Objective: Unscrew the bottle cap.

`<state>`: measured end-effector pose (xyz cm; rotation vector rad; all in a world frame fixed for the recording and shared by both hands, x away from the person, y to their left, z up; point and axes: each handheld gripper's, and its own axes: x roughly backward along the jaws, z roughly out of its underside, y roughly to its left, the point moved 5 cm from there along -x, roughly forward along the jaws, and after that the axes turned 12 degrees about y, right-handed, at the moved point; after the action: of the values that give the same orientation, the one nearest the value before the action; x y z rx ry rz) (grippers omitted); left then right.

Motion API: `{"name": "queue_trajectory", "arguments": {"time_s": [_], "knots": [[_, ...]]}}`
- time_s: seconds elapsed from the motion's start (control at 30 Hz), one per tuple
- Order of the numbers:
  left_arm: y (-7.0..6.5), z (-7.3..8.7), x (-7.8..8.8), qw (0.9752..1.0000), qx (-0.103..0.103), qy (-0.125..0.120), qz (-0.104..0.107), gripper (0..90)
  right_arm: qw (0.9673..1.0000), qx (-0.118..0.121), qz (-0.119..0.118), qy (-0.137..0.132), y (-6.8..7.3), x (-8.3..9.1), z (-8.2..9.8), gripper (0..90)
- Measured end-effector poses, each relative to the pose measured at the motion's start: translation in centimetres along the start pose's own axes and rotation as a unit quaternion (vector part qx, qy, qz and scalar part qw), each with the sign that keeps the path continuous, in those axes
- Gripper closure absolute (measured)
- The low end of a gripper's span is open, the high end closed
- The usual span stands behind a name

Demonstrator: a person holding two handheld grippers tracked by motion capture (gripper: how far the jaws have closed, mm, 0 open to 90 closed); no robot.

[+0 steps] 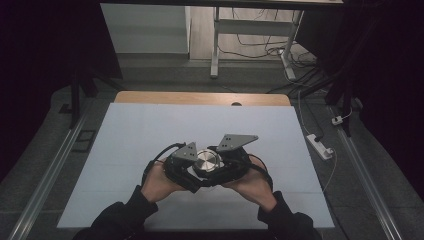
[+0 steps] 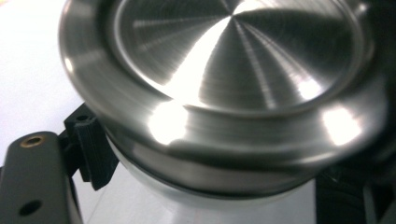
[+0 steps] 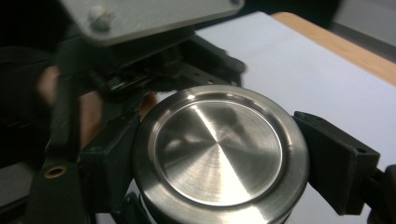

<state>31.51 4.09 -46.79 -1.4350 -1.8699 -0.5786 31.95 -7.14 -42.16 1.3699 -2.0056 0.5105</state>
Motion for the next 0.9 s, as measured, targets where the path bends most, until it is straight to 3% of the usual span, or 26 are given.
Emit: {"name": "queue_trajectory", "arguments": {"time_s": [0.1,0.2,0.33,0.4,0.47,0.6,0.9], "knots": [[-0.4,0.0,0.2,0.999,-0.025,-0.007,0.036,15.9,0.9982,0.022,-0.056,-0.005,-0.1,0.5,0.1,18.2],[-1.1,-0.2,0.4,0.9967,-0.048,-0.008,0.065,15.9,0.9919,0.049,-0.117,-0.009,-0.1,1.0,0.4,18.2],[-2.0,-0.4,0.3,0.9932,-0.073,-0.003,0.091,15.9,0.9839,0.088,-0.155,-0.008,0.4,1.5,0.6,18.5],[-2.3,-0.6,0.3,0.9926,-0.08,-0.003,0.092,15.9,0.98,0.102,-0.17,-0.009,0.7,1.7,0.7,18.3],[-2.3,-0.7,0.4,0.9929,-0.08,-0.003,0.088,15.9,0.9802,0.103,-0.169,-0.009,0.7,1.8,0.7,16.2],[-2.3,-0.7,0.6,0.9939,-0.078,-0.001,0.078,15.9,0.984,0.086,-0.156,-0.007,0.5,1.5,0.6,6.6],[-2.0,-0.7,1.2,0.9954,-0.067,-0.008,0.068,15.9,0.988,0.088,-0.127,-0.001,0.1,2.1,0.7,3.2]]}}
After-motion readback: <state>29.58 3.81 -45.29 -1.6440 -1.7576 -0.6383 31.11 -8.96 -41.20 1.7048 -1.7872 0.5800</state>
